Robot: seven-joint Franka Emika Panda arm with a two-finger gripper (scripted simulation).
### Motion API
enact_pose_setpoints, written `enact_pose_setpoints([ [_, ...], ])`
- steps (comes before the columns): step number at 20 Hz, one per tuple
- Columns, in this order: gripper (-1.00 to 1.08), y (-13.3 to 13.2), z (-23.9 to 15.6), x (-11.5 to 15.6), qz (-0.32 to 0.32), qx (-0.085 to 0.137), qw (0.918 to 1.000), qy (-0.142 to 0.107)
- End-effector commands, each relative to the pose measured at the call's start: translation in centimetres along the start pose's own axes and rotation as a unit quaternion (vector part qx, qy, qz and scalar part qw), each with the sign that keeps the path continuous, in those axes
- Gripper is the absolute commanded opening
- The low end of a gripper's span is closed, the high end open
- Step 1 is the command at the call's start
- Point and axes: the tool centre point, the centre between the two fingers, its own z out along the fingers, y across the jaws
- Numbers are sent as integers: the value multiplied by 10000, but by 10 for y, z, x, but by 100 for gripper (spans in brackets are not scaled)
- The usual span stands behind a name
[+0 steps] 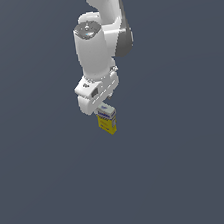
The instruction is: Pick up the object and move it to a goal position.
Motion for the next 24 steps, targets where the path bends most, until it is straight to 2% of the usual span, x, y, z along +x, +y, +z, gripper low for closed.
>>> enact_pose_setpoints([
  [1,100,0,5,0,-2,3,10000,-2],
  [9,100,-1,40,-1,-17,2,10000,-1],
  [14,100,0,48,0,-20,1,10000,-1],
  [15,-100,0,48,0,-20,1,10000,-1],
  [24,-100,0,48,0,-20,1,10000,-1],
])
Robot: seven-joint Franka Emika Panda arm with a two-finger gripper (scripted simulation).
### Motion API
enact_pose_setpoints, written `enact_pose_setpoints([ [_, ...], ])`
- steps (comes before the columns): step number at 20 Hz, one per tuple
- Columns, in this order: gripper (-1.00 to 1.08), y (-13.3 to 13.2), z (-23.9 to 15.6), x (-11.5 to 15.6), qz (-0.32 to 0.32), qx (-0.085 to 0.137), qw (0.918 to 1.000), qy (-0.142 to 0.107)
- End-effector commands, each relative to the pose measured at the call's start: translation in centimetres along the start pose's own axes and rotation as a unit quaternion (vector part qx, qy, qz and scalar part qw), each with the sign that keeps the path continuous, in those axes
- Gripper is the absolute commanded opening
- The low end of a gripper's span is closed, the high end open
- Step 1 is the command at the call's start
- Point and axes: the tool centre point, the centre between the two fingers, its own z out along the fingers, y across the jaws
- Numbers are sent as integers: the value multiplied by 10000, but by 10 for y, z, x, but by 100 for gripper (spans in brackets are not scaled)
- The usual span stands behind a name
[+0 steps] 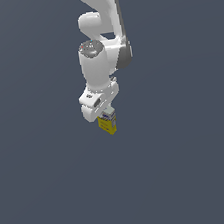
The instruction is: Pick up the object and move it to a goal position.
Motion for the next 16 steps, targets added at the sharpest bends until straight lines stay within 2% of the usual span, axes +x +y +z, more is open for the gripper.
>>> enact_pose_setpoints([
  [1,-100,0,0,0,-2,2,10000,-1],
  [8,-100,-7,-12,14,-2,0,10000,-3],
  [16,-100,-28,-54,61,-1,-2,10000,-5],
])
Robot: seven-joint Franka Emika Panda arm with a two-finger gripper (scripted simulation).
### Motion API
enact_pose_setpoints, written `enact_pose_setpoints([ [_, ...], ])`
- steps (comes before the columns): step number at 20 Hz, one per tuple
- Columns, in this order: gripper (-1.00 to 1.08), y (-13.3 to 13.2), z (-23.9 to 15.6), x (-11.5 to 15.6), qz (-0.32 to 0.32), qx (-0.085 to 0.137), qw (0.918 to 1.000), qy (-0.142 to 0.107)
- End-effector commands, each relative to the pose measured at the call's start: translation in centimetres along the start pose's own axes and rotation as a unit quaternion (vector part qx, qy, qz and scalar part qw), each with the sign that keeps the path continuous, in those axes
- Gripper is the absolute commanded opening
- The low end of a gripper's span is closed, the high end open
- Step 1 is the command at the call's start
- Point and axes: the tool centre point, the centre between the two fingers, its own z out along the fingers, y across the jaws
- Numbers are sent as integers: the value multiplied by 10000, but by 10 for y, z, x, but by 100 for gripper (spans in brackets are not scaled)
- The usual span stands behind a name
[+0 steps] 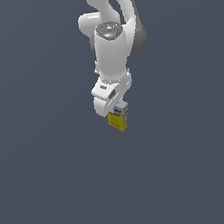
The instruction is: Pick up the object and move it to a goal position.
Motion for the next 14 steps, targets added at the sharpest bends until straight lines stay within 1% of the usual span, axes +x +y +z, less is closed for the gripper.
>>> enact_pose_setpoints([
  [1,-100,-8,-16,18,-2,-3,10000,1],
  [14,-100,-52,-106,123,1,0,10000,3],
])
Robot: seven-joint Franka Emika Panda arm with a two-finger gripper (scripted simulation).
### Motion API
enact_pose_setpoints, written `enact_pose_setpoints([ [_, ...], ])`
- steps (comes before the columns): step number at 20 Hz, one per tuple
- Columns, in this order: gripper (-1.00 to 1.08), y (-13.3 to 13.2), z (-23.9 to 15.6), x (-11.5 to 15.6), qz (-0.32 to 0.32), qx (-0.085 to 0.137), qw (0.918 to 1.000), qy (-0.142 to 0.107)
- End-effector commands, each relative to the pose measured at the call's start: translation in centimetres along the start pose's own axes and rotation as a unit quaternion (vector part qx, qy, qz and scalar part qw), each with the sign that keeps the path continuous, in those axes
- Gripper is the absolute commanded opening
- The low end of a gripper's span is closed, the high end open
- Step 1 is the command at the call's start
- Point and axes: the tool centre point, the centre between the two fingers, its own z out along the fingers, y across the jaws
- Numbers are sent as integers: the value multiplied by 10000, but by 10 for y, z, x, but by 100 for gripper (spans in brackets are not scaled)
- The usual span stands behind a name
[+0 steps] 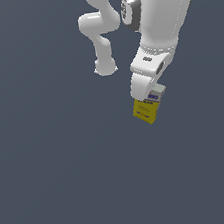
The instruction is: Pick up the object and move it to a goal position.
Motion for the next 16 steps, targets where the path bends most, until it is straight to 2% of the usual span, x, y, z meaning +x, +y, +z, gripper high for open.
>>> enact_pose_setpoints([
  [1,-100,-7,-15,18,6,2,10000,-3],
  [8,-100,-21,-46,56,7,4,10000,-1],
  [16,-100,-27,-64,77,7,4,10000,-1],
])
